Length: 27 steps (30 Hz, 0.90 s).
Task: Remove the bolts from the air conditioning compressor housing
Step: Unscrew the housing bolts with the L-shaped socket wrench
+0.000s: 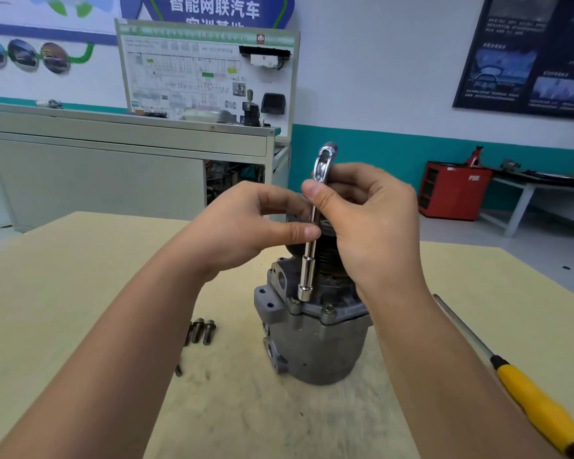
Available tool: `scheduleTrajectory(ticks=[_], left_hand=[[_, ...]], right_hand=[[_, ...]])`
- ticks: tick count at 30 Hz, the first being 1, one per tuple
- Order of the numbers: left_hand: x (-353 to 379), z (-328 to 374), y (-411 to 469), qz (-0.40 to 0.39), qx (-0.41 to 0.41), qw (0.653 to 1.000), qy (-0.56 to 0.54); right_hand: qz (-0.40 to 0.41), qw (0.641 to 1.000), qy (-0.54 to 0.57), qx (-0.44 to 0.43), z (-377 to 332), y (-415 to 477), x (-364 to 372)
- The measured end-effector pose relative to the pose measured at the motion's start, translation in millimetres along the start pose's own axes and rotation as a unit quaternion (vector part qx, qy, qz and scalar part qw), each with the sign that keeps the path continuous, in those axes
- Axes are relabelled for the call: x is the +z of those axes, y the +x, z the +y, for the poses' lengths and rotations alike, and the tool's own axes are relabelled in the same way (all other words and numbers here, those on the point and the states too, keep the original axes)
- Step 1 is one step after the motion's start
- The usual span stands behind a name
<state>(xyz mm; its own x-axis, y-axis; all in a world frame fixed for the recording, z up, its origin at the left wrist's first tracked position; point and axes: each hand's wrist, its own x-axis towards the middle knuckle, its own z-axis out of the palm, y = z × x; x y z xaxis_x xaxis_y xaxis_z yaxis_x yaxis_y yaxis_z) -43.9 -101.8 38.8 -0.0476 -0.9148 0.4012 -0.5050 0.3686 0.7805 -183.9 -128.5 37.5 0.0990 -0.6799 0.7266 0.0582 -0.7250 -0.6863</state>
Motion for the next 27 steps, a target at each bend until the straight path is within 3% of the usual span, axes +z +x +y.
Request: scheduleTrajectory(ticks=[27], left_hand=[[-1.5, -9.7, 0.6, 0.008, 0.041, 0.999, 0.012]], right_hand=[[0.034, 0.996, -0.077, -0.001, 1.0, -3.8, 5.9]])
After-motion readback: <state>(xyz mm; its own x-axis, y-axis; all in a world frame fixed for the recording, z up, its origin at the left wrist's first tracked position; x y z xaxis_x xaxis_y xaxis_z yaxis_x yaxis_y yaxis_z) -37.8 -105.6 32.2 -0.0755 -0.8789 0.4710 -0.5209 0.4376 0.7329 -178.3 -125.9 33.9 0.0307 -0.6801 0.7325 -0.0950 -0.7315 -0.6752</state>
